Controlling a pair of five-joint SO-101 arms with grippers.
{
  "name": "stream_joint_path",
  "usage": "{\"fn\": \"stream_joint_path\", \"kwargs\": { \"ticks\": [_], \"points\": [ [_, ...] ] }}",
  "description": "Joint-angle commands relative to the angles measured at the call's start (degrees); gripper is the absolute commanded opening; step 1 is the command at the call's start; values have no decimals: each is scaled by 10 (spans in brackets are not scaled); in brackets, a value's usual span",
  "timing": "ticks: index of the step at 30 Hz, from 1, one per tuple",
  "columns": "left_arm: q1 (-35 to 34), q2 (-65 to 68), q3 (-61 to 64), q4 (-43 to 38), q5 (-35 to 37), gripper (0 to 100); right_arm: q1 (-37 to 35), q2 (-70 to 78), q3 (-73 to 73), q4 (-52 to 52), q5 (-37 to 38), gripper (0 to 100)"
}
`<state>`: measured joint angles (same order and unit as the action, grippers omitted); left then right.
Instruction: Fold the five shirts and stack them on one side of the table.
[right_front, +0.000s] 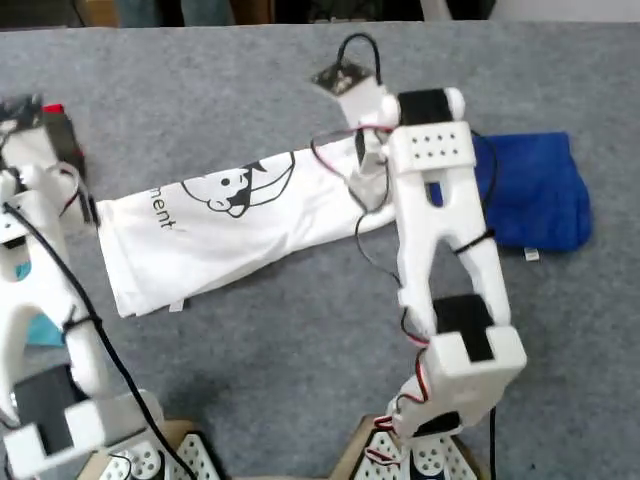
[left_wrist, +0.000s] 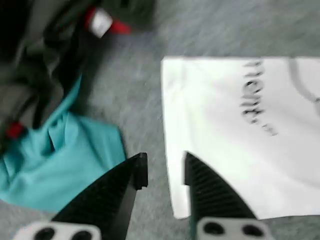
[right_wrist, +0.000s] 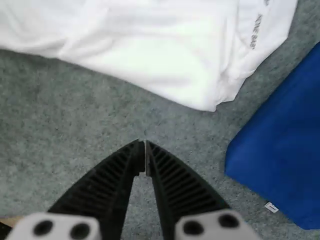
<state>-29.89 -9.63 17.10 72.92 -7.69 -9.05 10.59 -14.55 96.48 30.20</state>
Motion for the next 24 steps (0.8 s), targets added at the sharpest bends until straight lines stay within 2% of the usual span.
{"fn": "stream_joint_path", "kwargs": {
  "ticks": [1, 6, 11, 14, 18, 24],
  "points": [
    [-16, 41, 36, -34, 4, 229, 8, -62, 65, -25, 7, 15],
    [-10, 143, 42, -86, 8, 231, 5, -75, 95, -30, 6, 15],
    [-12, 226, 3, -87, 8, 229, 5, -75, 95, -30, 4, 15],
    [-7, 278, -16, -86, 5, 162, 5, -75, 96, -30, 3, 15],
    [7, 331, -76, -30, 4, 23, 5, -78, 97, -30, 3, 15],
    [1, 369, -165, 51, 4, 29, 6, -80, 83, -28, 3, 15]
  ]
}}
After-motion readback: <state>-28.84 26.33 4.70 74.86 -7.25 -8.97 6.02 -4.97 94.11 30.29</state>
